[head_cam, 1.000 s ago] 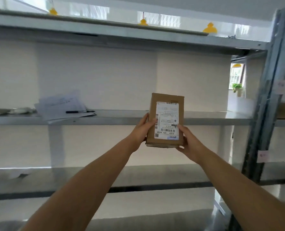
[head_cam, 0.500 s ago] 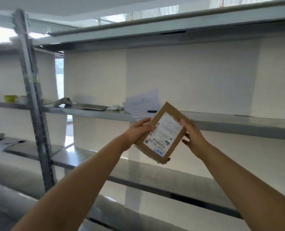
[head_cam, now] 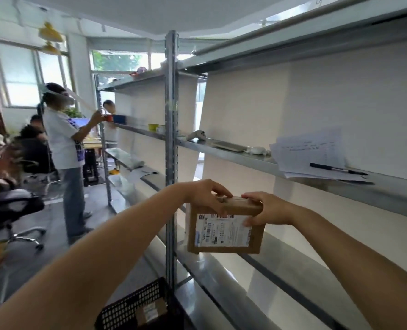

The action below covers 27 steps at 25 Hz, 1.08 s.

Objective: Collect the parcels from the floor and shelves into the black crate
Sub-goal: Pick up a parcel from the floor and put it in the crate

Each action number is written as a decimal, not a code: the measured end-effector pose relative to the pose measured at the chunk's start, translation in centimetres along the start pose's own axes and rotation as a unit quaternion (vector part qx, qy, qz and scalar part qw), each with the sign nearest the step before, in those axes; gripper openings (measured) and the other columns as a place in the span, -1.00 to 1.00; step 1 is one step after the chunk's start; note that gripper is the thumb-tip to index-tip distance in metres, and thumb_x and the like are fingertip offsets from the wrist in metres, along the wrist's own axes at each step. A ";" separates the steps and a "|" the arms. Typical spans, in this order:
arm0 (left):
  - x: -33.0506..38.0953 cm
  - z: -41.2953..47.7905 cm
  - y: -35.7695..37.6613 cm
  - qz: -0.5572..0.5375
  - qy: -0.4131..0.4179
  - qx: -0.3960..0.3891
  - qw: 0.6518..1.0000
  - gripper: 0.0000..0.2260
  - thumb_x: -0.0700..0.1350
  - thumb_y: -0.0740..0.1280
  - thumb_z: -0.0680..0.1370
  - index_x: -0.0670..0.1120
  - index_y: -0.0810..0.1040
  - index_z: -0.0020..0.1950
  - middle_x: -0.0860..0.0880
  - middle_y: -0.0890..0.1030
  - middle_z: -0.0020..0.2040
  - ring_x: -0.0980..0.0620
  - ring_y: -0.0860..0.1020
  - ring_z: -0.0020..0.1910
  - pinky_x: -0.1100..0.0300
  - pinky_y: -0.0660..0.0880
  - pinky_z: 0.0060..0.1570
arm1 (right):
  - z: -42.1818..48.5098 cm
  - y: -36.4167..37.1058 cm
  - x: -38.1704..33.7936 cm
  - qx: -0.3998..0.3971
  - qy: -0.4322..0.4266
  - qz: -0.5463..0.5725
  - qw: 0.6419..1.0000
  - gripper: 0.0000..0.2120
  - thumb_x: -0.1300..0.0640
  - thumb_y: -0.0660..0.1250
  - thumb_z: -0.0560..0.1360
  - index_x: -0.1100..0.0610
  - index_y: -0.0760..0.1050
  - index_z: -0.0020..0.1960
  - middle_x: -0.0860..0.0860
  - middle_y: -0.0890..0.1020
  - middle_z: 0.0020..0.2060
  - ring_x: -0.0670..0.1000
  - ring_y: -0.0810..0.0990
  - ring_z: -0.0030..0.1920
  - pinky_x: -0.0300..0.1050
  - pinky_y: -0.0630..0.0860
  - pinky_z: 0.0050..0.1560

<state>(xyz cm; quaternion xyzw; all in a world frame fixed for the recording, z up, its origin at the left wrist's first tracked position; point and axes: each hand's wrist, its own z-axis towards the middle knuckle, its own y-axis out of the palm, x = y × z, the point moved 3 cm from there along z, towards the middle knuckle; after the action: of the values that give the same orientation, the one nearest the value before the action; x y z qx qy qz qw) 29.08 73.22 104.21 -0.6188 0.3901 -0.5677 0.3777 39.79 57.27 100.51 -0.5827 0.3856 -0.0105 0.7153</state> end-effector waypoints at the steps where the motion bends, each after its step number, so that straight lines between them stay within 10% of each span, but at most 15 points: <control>1: -0.3 -0.6 0.1 0.017 -0.013 -0.001 1.000 -0.43 0.04 0.42 0.42 0.10 0.35 0.40 -0.01 0.48 0.27 0.05 0.54 0.05 0.19 0.51 0.02 | 0.5 0.9 -0.3 -0.019 -0.017 -0.001 1.000 -0.30 -0.01 0.51 0.30 -0.06 0.28 0.36 -0.10 0.48 0.16 -0.06 0.50 0.11 -0.16 0.52 0.10; 4: -0.9 -2.5 0.9 0.077 -0.044 0.021 0.996 -0.45 0.07 0.41 0.41 0.11 0.37 0.38 -0.01 0.52 0.25 0.07 0.53 0.03 0.12 0.48 0.10 | 1.9 3.6 -0.9 -0.063 -0.067 0.009 0.996 -0.37 -0.04 0.52 0.27 -0.11 0.34 0.26 -0.10 0.53 0.11 -0.05 0.55 0.05 -0.18 0.56 0.05; 9: -4.2 -8.3 0.9 -0.028 -0.173 0.302 0.937 -0.28 0.08 0.46 0.38 0.13 0.20 0.46 0.02 0.13 0.53 -0.10 0.10 0.48 -0.17 0.15 0.42 | 3.8 6.6 -0.1 -0.054 -0.062 0.190 0.978 -0.45 -0.11 0.50 0.29 -0.04 0.41 0.21 -0.07 0.61 -0.01 -0.07 0.63 -0.06 -0.30 0.54 -0.22; 14: -9.2 -13.7 4.2 -0.260 -0.295 0.258 0.882 -0.21 0.15 0.40 0.43 0.00 0.06 0.52 -0.06 0.13 0.53 -0.10 0.18 0.47 -0.03 0.20 0.39 | 5.7 11.3 -2.7 -0.054 -0.025 0.406 0.912 -0.21 -0.29 0.44 0.16 0.10 0.43 0.27 0.04 0.64 0.09 0.04 0.61 0.10 0.01 0.54 0.14; 21: -16.8 -14.6 6.3 -0.514 -0.280 0.282 0.760 -0.31 0.34 0.12 0.48 0.02 0.14 0.51 -0.07 0.22 0.51 -0.11 0.28 0.43 -0.12 0.23 0.36 | 9.9 18.4 -10.6 -0.129 0.002 0.477 0.869 -0.58 -0.33 0.35 0.30 -0.13 0.49 0.05 -0.05 0.64 0.06 -0.01 0.56 0.13 0.00 0.47 0.17; 24: -20.1 -14.1 6.2 -0.565 -0.251 0.322 0.717 -0.42 0.34 0.13 0.49 0.07 0.29 0.42 -0.06 0.45 0.36 -0.04 0.47 0.25 0.08 0.45 0.02 | 12.5 21.1 -12.9 -0.141 0.008 0.455 0.879 -0.62 -0.34 0.29 0.36 -0.10 0.48 0.01 -0.06 0.63 -0.02 -0.06 0.57 0.04 -0.07 0.49 0.02; 27: -24.8 -13.9 5.4 -0.577 -0.227 0.343 0.706 -0.48 0.27 0.16 0.51 0.12 0.23 0.41 -0.02 0.47 0.33 -0.04 0.47 0.26 -0.04 0.45 0.20 | 16.4 23.7 -15.2 -0.138 0.019 0.434 0.890 -0.62 -0.32 0.28 0.38 -0.06 0.45 -0.01 -0.09 0.61 -0.09 -0.11 0.56 -0.05 -0.17 0.45 -0.16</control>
<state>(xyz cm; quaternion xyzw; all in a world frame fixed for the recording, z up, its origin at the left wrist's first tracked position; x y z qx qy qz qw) 13.67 93.31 90.14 -0.6610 -0.3620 -0.6117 0.2403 28.06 85.41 89.11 -0.4500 0.6113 0.3433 0.5531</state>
